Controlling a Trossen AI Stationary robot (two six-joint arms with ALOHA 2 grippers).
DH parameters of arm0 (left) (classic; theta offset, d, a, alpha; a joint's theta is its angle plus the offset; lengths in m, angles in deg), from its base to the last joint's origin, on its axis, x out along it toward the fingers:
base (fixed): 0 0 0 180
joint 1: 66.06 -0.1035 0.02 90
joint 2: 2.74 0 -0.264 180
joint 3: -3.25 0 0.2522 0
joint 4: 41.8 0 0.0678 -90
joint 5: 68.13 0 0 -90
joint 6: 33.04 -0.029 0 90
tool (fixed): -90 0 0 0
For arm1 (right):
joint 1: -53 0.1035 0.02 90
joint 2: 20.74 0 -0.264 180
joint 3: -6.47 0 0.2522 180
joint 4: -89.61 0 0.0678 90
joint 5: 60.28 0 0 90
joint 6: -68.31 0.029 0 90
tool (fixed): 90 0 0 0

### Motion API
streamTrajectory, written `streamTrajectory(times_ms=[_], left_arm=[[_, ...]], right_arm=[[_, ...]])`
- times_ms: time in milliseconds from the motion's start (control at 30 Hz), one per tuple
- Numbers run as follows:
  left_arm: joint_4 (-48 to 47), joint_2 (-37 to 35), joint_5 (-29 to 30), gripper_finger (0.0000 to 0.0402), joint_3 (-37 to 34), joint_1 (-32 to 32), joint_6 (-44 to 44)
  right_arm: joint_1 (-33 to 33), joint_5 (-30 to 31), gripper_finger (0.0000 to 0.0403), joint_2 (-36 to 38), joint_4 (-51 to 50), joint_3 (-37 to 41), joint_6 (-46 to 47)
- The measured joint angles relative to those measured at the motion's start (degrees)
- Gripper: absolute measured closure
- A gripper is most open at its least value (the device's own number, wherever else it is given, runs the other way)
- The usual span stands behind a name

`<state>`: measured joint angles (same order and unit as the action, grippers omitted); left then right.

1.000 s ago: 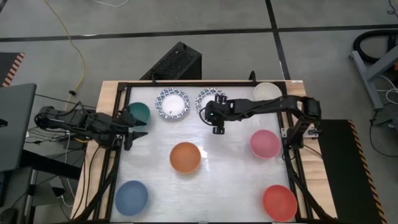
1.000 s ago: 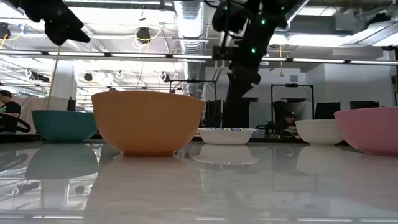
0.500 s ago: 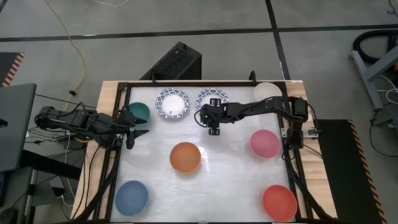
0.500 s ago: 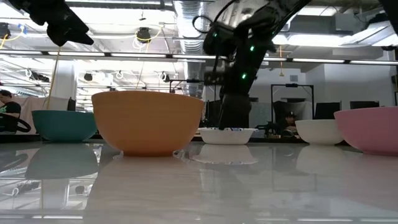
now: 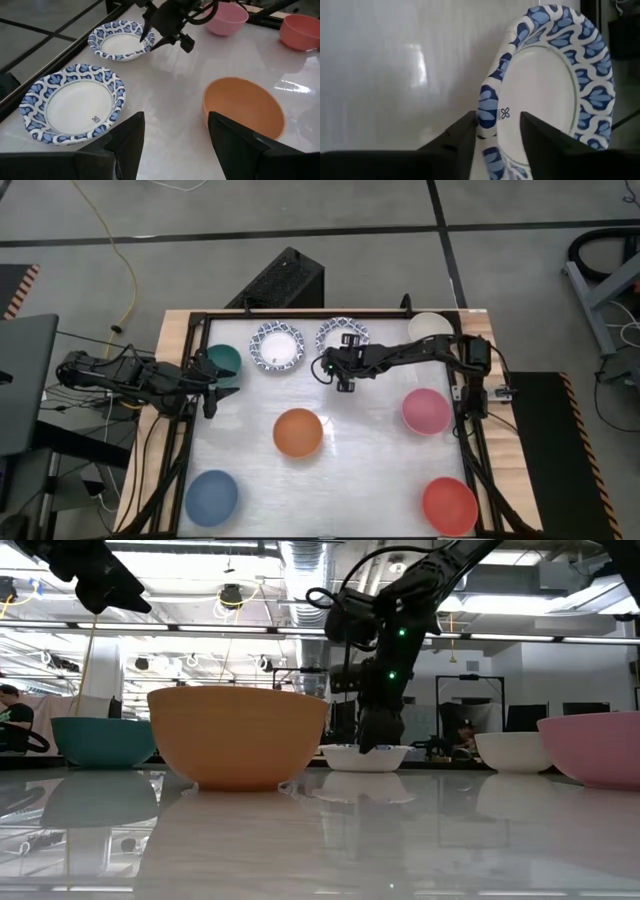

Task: Nest bowls inside each other
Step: Stack the right blue patterned bowl on the left blue patterned bowl

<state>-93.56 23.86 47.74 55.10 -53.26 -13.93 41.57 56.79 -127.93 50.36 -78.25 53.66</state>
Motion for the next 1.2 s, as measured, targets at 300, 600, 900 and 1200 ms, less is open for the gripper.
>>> streamTrajectory(times_ms=[300,600,900,1200], left_arm=[[-0.04,-0.01,0.02,0.0193,0.00,0.00,0.16],[-0.01,-0.01,0.02,0.0193,0.00,0.00,0.62],[-0.04,0.01,0.04,0.0193,0.00,0.00,0.62],[-0.04,-0.01,0.48,0.0193,0.00,0.00,-0.80]], right_arm=[[0.28,0.02,0.0390,0.00,0.57,0.00,1.68],[1.81,1.37,0.0397,0.02,0.26,-3.33,2.37],[2.39,10.82,0.0399,0.02,0.24,-10.56,0.62],[2.39,6.72,0.0400,0.11,10.60,-16.08,-7.45]])
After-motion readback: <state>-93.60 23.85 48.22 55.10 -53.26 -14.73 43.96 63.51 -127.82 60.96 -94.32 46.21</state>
